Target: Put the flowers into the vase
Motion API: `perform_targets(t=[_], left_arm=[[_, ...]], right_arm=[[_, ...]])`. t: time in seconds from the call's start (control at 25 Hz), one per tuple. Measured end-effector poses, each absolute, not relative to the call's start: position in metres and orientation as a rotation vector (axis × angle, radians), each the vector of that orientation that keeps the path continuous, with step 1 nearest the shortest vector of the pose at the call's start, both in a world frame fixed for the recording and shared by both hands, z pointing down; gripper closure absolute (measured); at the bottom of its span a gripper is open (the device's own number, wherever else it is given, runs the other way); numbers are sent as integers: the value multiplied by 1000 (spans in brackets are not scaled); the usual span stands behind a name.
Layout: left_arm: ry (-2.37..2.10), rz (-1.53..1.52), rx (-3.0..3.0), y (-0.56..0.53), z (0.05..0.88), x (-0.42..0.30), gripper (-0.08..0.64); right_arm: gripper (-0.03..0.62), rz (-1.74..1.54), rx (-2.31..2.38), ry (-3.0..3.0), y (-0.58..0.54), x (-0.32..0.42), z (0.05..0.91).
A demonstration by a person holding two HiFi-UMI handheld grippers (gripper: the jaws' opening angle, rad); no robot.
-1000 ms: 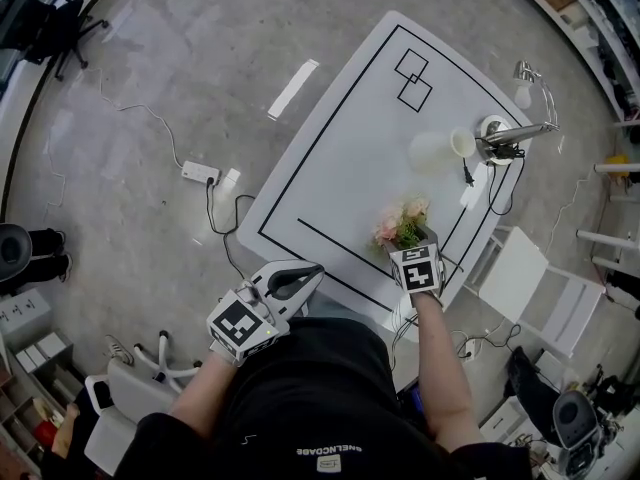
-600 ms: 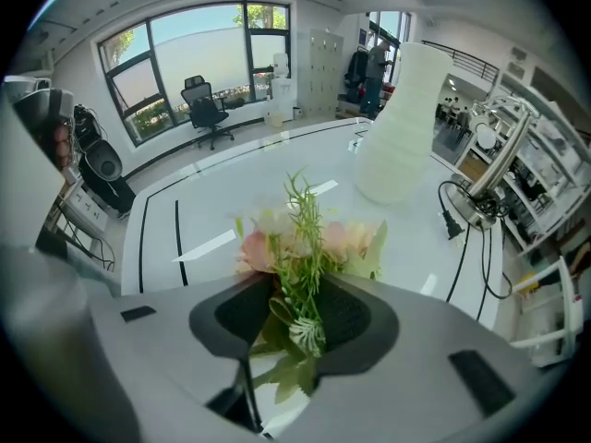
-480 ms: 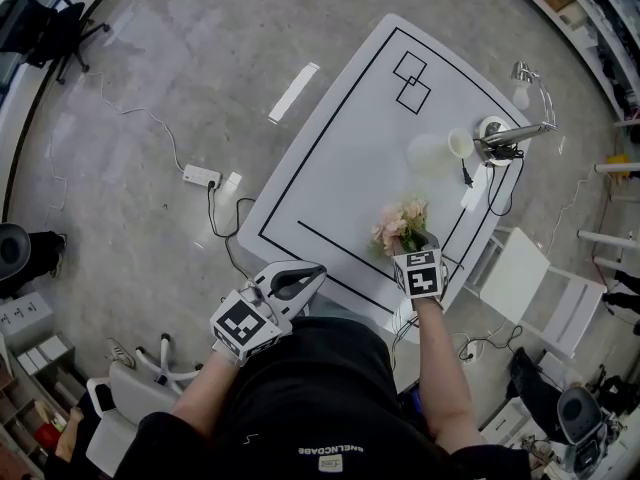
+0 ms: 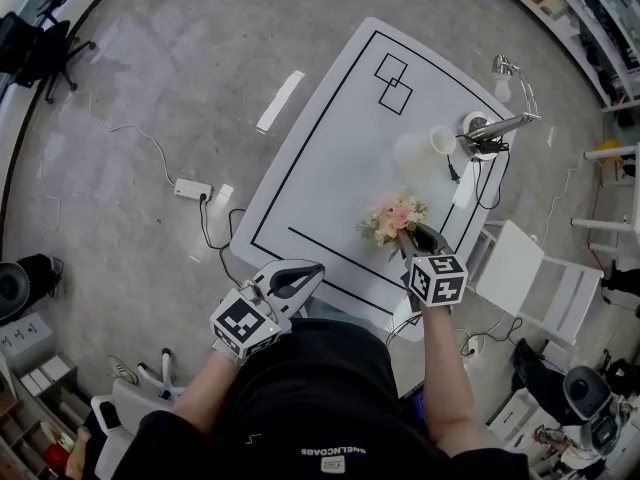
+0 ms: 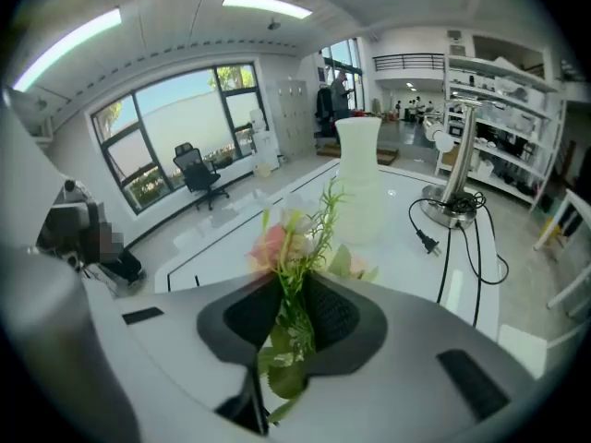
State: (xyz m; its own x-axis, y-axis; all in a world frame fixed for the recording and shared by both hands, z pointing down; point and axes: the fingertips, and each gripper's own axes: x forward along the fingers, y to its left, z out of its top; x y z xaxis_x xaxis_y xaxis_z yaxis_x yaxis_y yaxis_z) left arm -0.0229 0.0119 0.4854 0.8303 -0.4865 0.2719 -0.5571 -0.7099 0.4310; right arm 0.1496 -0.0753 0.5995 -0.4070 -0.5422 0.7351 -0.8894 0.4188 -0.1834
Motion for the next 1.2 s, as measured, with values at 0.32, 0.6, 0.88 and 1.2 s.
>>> perform_targets(t=[0.32, 0.6, 0.88, 1.2], left_arm=[[-691, 173, 2554, 0, 481, -11, 557], [-601, 150, 2600, -19, 476, 9, 557], [-508, 129, 2643, -29, 465, 32, 557], [-414, 121, 2681, -35, 457, 56, 557]], right_arm=[[521, 861, 1383, -2364, -92, 154, 519], [532, 791, 1455, -2554, -97, 154, 453], [535, 855, 1558, -2710, -104, 167, 398], [537, 665, 1621, -2804, -138, 186, 329]])
